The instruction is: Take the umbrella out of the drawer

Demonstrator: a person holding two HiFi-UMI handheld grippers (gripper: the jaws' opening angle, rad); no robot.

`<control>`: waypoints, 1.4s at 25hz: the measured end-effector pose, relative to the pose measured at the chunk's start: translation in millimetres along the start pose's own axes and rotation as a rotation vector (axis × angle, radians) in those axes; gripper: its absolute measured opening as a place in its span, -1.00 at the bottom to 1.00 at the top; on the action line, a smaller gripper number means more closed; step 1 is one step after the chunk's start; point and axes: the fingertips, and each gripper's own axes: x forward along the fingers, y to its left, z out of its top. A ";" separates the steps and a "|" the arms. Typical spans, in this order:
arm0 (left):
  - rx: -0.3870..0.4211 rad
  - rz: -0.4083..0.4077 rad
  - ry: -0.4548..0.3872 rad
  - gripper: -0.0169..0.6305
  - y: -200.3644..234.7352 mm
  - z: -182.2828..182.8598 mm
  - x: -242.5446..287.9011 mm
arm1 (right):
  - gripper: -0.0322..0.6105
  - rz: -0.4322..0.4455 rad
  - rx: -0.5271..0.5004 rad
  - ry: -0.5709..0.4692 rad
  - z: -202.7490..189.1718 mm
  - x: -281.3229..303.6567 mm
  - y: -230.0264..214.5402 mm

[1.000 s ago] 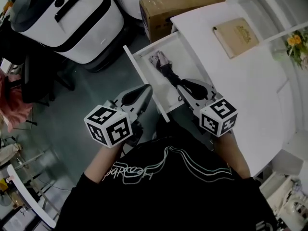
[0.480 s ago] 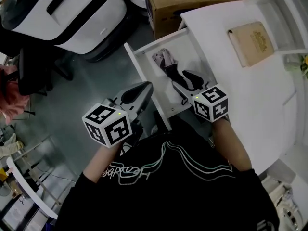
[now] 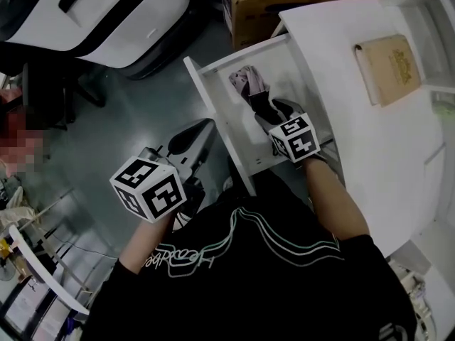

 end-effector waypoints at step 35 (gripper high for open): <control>-0.054 0.044 0.006 -0.89 27.4 -15.2 -3.8 | -0.24 -0.167 -0.101 0.211 -39.0 63.1 -22.8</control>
